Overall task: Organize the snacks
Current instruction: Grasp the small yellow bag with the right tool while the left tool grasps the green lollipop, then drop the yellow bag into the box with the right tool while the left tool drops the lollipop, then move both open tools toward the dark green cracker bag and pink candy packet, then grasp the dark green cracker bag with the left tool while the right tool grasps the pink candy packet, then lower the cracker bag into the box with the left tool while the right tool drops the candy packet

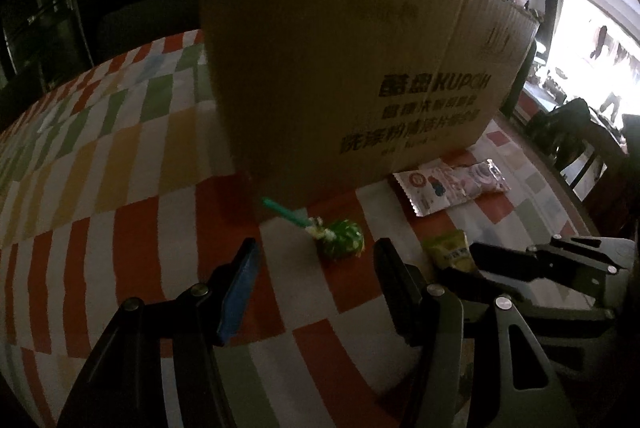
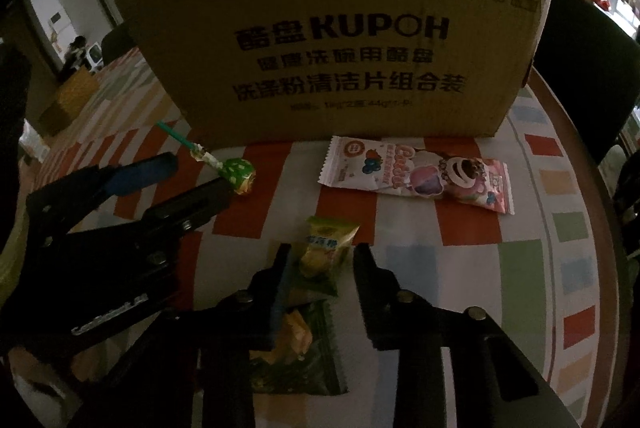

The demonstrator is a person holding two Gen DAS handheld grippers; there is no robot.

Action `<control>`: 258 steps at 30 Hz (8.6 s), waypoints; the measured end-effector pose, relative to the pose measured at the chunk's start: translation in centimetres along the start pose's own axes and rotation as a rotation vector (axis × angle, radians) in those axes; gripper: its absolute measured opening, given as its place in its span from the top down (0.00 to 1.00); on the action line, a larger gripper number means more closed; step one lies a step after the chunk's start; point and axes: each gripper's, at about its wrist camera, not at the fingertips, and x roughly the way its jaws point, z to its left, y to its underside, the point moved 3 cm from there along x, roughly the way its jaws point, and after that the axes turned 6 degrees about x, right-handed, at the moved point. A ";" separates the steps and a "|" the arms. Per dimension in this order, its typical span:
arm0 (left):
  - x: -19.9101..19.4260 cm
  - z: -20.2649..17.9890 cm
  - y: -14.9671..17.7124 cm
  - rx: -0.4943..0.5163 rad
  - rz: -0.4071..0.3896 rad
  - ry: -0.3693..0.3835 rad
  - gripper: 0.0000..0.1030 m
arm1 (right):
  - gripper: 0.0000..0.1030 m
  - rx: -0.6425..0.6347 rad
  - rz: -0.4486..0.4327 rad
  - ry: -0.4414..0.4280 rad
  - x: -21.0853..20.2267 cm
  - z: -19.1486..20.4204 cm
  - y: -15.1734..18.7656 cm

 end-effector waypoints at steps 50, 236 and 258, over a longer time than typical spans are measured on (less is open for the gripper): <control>-11.9 -3.9 -4.1 -0.063 -0.131 -0.029 0.76 | 0.76 -0.009 -0.260 -0.119 -11.6 -1.7 -2.5; -1.0 -6.3 1.1 -0.315 0.106 -0.107 0.60 | 0.38 -0.676 0.068 -0.071 2.1 -3.7 -4.2; -2.2 -6.4 2.3 -0.319 0.095 -0.092 0.60 | 0.75 -0.439 0.121 -0.097 0.4 -4.4 -1.7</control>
